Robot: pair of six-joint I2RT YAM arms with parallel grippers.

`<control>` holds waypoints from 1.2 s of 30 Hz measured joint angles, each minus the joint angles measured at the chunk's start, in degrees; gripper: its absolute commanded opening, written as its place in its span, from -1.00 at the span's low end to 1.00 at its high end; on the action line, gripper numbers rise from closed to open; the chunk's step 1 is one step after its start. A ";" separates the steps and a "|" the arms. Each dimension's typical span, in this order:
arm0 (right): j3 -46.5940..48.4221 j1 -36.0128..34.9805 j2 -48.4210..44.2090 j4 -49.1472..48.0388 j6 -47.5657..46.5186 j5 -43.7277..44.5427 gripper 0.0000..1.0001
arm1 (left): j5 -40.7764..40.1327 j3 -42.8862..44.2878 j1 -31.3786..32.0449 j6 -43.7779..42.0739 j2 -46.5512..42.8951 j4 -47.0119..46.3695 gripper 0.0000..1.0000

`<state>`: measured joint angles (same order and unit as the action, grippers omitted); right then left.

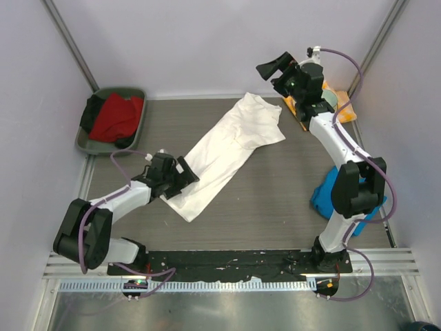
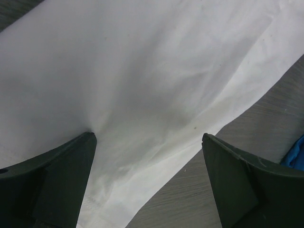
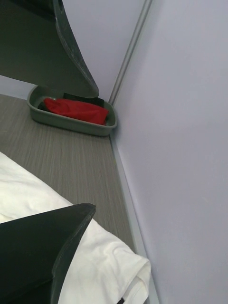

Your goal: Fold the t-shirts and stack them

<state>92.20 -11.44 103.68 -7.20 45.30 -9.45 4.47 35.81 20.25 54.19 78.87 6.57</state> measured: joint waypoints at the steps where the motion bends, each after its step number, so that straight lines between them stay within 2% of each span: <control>1: -1.51 0.00 -1.75 0.09 -0.20 0.02 0.99 | -0.63 -0.79 1.42 0.50 -0.92 -0.15 0.99; 6: -10.49 0.00 -8.98 3.76 -1.42 0.52 0.99 | -4.55 -2.23 11.58 3.74 -2.64 -0.39 1.00; 11: -16.11 0.00 -16.70 12.11 -3.30 1.51 1.00 | -8.44 -1.38 23.30 7.48 -1.44 -0.90 1.00; 15: -18.71 0.00 -25.42 18.32 -5.53 2.82 0.99 | -10.27 5.29 32.59 9.46 5.88 -0.63 0.99; 20: -22.12 0.00 -36.70 25.46 -8.76 5.75 0.99 | -11.13 15.41 40.94 10.88 16.11 -1.68 1.00; 24: -24.09 0.00 -42.91 31.39 -11.28 8.83 0.99 | -11.15 20.87 44.94 11.52 21.84 -3.98 1.00; 30: -27.34 0.00 -45.44 36.79 -13.40 11.96 0.99 | -10.40 24.96 46.82 11.43 25.03 -4.94 1.00; 36: -29.99 0.00 -44.68 39.80 -14.43 13.03 1.00 | -12.74 30.84 46.86 6.95 20.90 4.87 1.00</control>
<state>62.22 -11.44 59.00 32.60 30.87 3.57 -8.27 66.65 67.11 61.14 99.77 11.44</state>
